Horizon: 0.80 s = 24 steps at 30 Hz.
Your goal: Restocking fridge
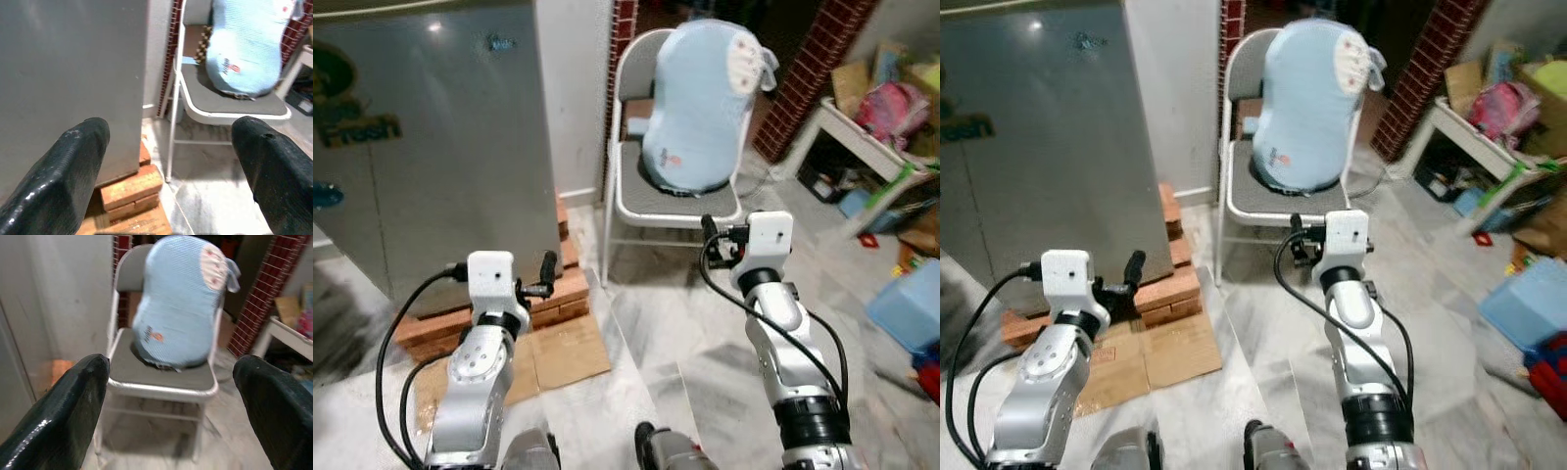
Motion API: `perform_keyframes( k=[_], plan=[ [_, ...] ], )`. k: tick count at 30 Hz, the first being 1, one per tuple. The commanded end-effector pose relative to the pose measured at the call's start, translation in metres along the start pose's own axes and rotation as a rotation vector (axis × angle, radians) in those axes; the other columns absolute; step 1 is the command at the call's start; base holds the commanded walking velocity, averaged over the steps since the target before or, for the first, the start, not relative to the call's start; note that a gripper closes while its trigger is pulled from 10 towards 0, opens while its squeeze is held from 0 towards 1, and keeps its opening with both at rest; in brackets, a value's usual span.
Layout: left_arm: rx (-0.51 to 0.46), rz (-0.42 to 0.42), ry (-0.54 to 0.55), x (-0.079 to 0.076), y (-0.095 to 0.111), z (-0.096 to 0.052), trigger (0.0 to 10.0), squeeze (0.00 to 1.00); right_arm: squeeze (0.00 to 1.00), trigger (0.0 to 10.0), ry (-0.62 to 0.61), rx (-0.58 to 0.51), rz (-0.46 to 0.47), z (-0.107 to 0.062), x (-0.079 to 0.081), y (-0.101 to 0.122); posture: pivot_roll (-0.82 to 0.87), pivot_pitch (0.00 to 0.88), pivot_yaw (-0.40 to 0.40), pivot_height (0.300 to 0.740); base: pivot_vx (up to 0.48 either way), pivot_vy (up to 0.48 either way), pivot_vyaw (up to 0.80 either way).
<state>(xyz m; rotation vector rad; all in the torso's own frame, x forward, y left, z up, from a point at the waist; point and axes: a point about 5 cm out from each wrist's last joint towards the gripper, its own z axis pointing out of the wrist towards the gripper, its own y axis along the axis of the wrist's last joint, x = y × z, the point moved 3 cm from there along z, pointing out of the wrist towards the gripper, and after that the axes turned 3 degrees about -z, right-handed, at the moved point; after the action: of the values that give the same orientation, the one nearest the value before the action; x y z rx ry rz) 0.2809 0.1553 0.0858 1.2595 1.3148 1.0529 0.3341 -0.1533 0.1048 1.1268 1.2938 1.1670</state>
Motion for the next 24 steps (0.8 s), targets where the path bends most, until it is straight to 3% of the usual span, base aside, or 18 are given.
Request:
perform_keyframes(
  k=[1,7,15,24],
  plan=[
    [0.011,-0.003,0.002,0.0013,-0.003,-0.0009,10.0,0.0,0.0,10.0,-0.016,0.009,0.005,-0.0007,-0.0046,-0.002,0.03,0.031,-0.046,0.74,-0.315,0.0,-0.8],
    [0.015,-0.021,0.006,0.0026,-0.0038,-0.0006,10.0,0.0,0.0,10.0,-0.018,0.016,0.003,-0.0036,-0.0058,-0.0039,0.02,0.032,-0.044,0.74,-0.278,0.0,-0.8],
    [0.014,-0.045,0.017,0.0058,-0.0022,0.004,10.0,0.0,0.0,10.0,-0.026,0.016,0.0,-0.005,-0.0089,-0.0039,0.01,0.03,-0.041,0.74,0.0,0.096,-0.8],
    [0.017,-0.051,0.013,0.0079,-0.0043,0.0067,10.0,0.0,0.0,10.0,-0.036,0.017,-0.005,-0.0075,-0.0129,-0.0032,0.0,0.028,-0.042,0.74,0.0,0.434,-0.8]
  ],
)
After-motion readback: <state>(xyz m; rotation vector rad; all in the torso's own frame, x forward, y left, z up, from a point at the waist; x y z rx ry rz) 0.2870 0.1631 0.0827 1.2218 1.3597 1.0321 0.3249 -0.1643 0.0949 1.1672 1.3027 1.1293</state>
